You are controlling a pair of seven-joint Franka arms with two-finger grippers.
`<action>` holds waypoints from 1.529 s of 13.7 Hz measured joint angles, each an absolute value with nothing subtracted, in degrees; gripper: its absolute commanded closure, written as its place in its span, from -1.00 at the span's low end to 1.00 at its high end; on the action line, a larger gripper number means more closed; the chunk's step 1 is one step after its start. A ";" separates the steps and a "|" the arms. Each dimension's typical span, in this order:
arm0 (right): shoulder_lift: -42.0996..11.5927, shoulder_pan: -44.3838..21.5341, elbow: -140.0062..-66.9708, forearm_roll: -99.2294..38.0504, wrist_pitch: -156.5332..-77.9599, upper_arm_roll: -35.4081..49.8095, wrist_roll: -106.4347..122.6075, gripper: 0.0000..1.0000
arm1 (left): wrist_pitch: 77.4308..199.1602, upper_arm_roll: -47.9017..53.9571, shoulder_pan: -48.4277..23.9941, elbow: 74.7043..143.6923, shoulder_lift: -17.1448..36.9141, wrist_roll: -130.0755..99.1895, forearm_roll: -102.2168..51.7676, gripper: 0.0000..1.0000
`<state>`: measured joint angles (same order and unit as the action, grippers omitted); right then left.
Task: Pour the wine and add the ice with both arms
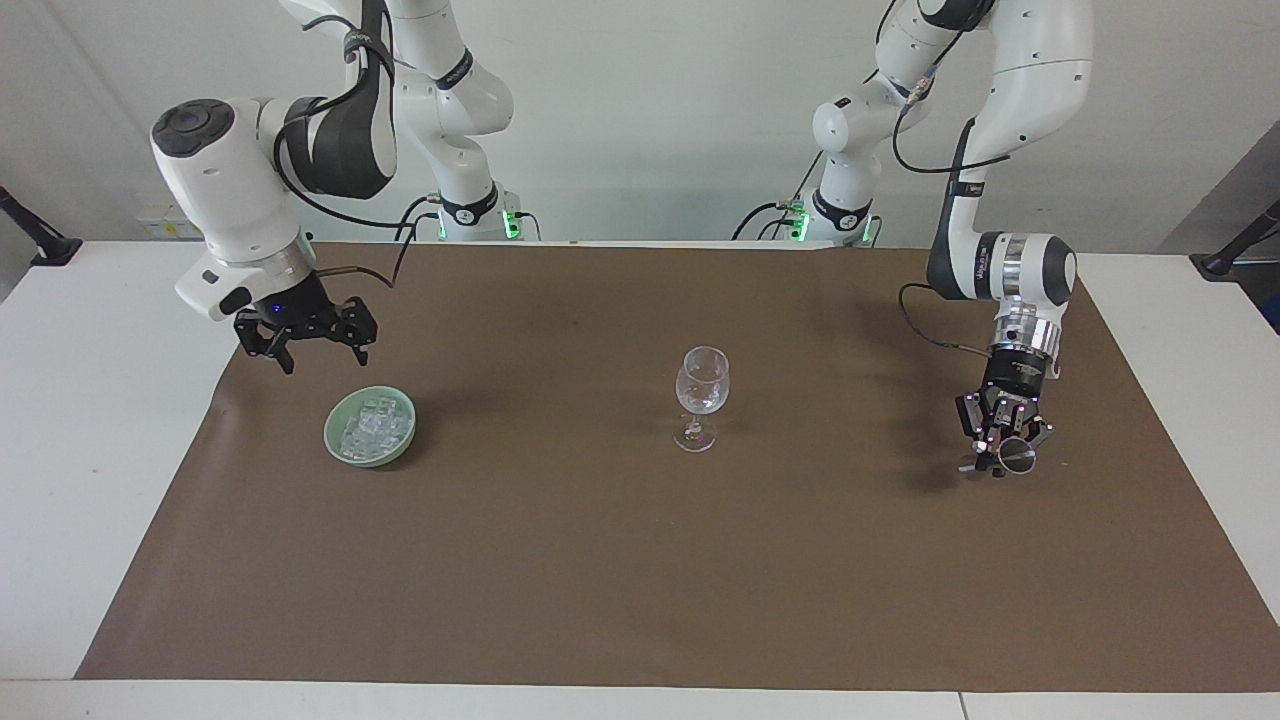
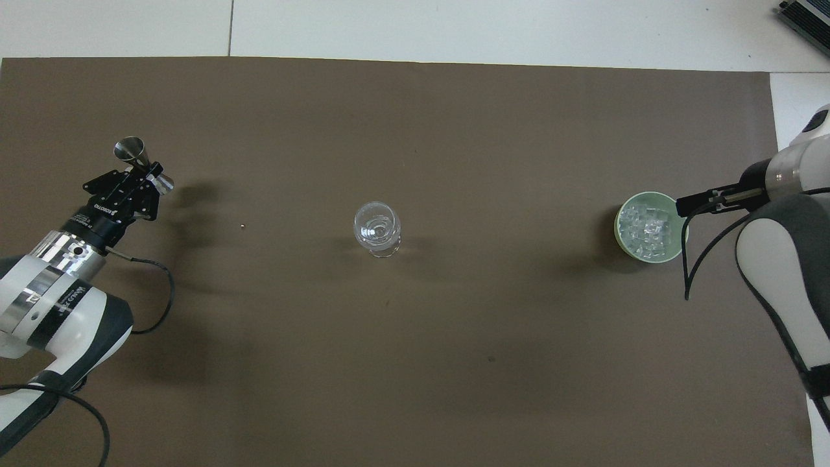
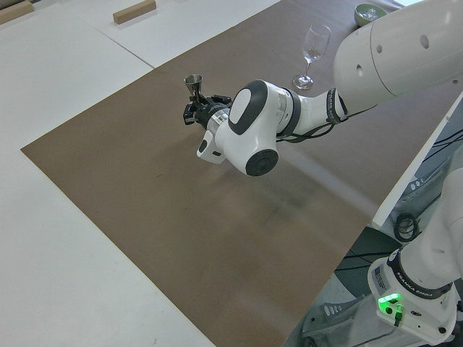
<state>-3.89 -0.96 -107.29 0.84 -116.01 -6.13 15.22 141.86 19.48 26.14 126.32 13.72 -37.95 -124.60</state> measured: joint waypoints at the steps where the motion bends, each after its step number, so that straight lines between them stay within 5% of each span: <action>1: -4.50 -0.94 -108.18 0.84 -117.68 -6.12 15.81 -1.00 | 142.00 19.52 25.67 125.61 14.38 -37.95 -125.14 1.00; 12: -10.03 -1.12 -117.97 0.83 -132.20 -5.99 17.07 -1.00 | 142.34 19.20 25.24 122.38 19.56 -34.30 -125.85 1.00; 17: -10.28 -1.10 -120.26 0.83 -134.99 -6.02 17.12 -0.23 | 142.68 19.01 25.27 123.05 19.68 -34.16 -125.86 1.00; 21: -10.32 -0.95 -120.85 0.83 -135.04 -6.08 17.13 -0.08 | 142.96 19.00 25.49 123.67 19.66 -34.11 -125.98 1.00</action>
<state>-10.32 -0.95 -120.85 0.83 -135.04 -6.08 17.13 142.96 19.00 25.49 123.67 19.66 -34.11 -125.98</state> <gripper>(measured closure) 0.441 0.784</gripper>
